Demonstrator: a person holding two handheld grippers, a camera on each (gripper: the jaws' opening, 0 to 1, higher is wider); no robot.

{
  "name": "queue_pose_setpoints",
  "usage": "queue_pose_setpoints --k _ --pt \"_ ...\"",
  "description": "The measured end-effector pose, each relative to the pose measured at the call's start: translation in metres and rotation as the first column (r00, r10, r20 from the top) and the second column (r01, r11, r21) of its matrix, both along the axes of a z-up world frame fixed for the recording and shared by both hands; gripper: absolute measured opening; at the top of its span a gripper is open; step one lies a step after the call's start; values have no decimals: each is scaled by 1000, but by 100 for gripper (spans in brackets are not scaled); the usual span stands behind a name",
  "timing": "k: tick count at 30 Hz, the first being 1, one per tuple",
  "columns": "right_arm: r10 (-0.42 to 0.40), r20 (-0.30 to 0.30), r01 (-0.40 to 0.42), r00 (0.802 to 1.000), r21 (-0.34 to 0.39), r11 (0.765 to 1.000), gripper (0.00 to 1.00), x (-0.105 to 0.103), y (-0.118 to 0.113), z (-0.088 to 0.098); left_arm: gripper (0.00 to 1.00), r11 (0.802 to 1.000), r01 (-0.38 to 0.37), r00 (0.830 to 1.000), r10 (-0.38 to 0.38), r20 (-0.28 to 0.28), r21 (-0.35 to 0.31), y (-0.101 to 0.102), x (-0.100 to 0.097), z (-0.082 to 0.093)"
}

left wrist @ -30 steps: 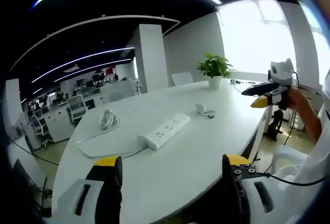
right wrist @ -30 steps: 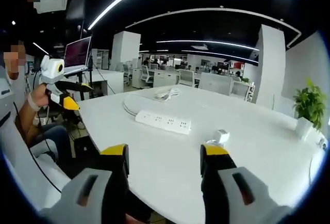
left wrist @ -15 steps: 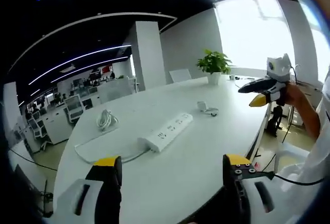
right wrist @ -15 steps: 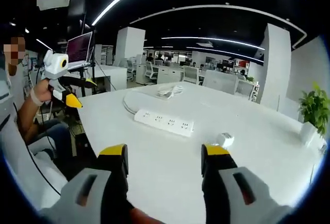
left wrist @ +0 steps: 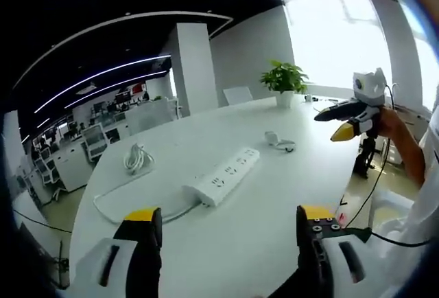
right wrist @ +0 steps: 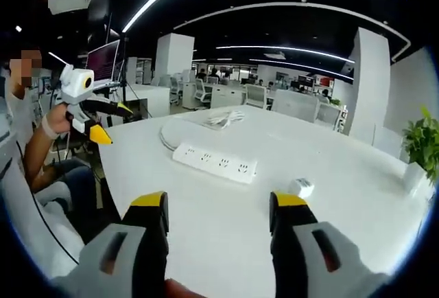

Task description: Straighten the power strip on the desk, plug the charger into it

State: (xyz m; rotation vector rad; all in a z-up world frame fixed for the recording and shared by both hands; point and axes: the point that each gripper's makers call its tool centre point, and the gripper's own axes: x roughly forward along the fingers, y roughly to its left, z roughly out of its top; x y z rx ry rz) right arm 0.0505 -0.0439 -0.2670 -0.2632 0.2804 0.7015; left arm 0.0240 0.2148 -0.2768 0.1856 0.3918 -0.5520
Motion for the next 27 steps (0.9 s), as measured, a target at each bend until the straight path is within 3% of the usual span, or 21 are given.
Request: queue_pose_setpoints --k 15,27 --pt "13 -27 -13 1000 6 1000 62 18 10 -8 84 999 47 999 -46 -18 16 -9 28 -7" --pt "32 -55 -32 998 -6 999 62 23 17 -17 85 990 120 992 -117 -39 69 -22 53 -10"
